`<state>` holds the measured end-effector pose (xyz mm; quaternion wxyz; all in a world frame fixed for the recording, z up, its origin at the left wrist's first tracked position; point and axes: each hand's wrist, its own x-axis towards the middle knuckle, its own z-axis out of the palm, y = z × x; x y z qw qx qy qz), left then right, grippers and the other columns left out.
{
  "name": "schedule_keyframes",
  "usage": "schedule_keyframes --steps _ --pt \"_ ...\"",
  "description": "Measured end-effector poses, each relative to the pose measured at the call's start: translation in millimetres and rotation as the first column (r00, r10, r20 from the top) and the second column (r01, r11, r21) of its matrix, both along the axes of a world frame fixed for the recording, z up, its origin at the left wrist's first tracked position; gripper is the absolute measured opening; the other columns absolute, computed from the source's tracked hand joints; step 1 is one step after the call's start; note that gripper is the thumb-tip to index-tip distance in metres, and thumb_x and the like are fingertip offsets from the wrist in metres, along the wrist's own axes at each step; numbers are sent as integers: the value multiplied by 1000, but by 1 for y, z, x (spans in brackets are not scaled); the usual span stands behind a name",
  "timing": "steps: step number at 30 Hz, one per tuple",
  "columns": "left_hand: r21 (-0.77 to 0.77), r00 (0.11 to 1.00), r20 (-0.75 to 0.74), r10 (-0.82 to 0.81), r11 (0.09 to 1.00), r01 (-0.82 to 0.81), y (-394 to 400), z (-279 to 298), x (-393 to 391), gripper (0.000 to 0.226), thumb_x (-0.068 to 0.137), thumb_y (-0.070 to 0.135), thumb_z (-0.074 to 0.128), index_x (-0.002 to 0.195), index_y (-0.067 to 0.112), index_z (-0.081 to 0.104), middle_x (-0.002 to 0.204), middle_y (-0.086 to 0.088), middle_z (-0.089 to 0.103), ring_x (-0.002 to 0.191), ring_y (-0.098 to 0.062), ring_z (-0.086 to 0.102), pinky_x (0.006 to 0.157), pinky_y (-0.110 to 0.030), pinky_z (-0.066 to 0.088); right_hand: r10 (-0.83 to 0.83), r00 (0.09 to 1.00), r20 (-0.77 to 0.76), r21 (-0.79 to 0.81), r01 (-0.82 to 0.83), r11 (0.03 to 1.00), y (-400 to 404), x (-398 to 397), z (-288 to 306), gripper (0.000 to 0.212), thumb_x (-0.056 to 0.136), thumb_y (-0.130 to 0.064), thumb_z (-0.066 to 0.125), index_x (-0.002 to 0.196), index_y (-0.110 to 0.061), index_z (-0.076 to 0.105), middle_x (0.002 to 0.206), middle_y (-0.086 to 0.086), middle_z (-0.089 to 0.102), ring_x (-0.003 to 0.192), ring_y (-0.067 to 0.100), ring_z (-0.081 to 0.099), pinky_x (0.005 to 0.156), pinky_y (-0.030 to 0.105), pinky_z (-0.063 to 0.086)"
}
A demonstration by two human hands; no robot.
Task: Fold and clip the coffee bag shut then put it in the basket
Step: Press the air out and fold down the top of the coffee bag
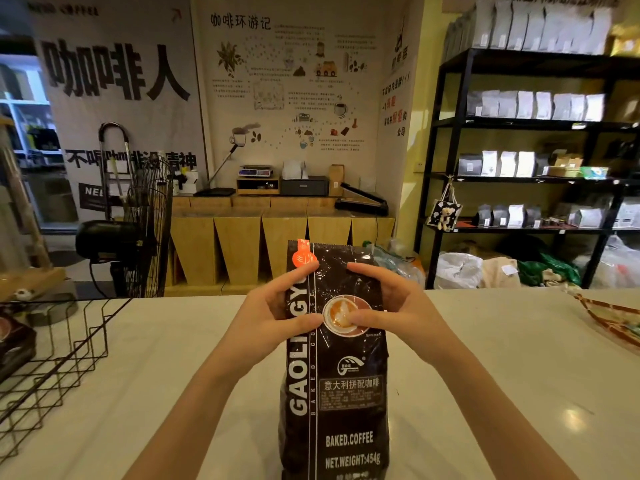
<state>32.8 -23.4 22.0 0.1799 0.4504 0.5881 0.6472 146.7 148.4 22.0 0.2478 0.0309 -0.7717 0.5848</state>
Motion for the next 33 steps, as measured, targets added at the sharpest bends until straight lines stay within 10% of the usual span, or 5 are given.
schedule_keyframes --steps 20,28,33 --pt "-174 997 -47 68 982 -75 -6 10 -2 35 62 22 70 94 10 65 78 -3 76 75 -19 72 59 -19 55 2 993 120 45 -7 999 2 6 13 21 77 -10 65 95 -20 69 79 -6 76 80 14 72 64 19 55" --pt "-214 990 -18 141 966 -142 -3 7 0 35 57 38 71 89 25 70 89 2 75 89 -13 67 77 -26 51 -216 970 114 219 188 958 -2 7 13 33 59 -50 67 91 -44 68 128 -19 42 134 16 22 108 48 30" --pt "-213 979 -51 197 956 -204 -5 11 2 40 53 37 71 91 24 67 113 9 57 100 -10 57 81 -26 46 -189 981 36 266 173 948 -2 6 12 28 66 -39 67 93 -35 69 146 -16 36 139 3 16 107 32 12"
